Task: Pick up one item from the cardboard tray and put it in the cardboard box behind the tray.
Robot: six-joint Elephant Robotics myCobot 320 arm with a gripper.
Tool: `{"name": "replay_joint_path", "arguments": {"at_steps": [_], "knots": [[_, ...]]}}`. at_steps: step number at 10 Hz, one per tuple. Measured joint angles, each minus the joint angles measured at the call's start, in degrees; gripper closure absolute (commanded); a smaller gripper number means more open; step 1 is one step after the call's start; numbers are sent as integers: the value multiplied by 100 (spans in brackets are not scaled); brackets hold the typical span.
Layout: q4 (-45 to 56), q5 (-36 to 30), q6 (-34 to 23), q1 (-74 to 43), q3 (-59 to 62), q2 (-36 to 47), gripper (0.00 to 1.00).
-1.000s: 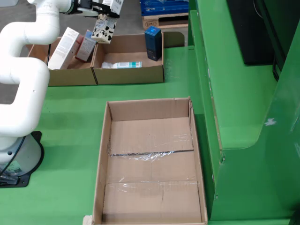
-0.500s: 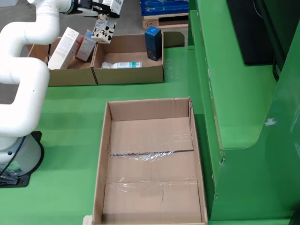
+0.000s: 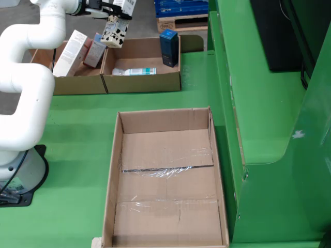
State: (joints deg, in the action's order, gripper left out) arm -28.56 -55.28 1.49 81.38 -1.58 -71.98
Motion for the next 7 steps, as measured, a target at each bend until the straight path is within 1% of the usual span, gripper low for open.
{"name": "replay_joint_path", "arguments": {"at_steps": [7], "knots": [[0, 0, 0, -70, 0, 0, 100]]}}
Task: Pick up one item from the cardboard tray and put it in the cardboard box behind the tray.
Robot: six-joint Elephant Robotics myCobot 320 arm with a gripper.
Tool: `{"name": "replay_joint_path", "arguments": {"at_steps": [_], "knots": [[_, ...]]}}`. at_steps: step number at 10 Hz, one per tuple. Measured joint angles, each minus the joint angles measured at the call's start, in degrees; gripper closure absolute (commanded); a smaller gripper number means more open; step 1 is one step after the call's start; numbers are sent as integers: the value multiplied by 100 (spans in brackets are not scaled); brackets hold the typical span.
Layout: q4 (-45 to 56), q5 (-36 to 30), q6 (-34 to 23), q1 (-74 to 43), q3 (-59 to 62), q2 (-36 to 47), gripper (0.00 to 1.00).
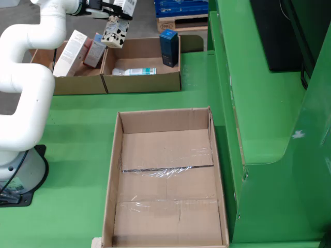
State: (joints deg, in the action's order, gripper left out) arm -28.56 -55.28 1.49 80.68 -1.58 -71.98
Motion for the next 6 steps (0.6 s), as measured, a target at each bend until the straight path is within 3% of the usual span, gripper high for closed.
{"name": "replay_joint_path", "arguments": {"at_steps": [6], "knots": [[0, 0, 176, -466, 0, -52, 100]]}}
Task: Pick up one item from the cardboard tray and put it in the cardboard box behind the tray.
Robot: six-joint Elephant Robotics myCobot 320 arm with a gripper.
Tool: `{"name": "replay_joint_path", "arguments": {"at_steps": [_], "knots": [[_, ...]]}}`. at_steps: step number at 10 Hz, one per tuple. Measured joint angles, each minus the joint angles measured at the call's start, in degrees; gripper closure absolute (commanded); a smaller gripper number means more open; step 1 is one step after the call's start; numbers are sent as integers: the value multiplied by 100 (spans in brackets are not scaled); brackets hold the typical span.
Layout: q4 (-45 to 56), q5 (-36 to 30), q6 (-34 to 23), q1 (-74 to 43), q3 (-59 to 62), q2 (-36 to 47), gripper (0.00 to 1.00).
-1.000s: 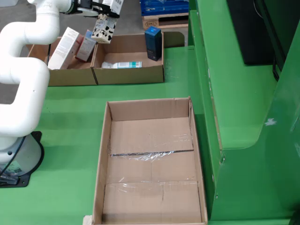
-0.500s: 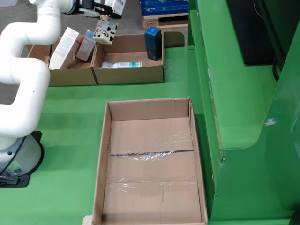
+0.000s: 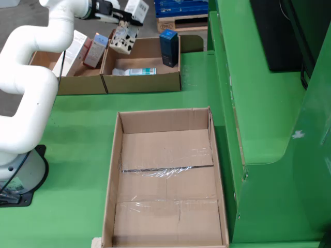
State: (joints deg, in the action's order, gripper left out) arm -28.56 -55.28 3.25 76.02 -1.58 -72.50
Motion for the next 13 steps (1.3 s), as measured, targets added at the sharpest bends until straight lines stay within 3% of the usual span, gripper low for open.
{"name": "replay_joint_path", "arguments": {"at_steps": [6, 8, 13], "knots": [[-9, -9, 61, -343, 0, -589, 100], [0, -9, 395, -413, -8, -932, 100], [0, -9, 272, -422, -8, -994, 100]]}}
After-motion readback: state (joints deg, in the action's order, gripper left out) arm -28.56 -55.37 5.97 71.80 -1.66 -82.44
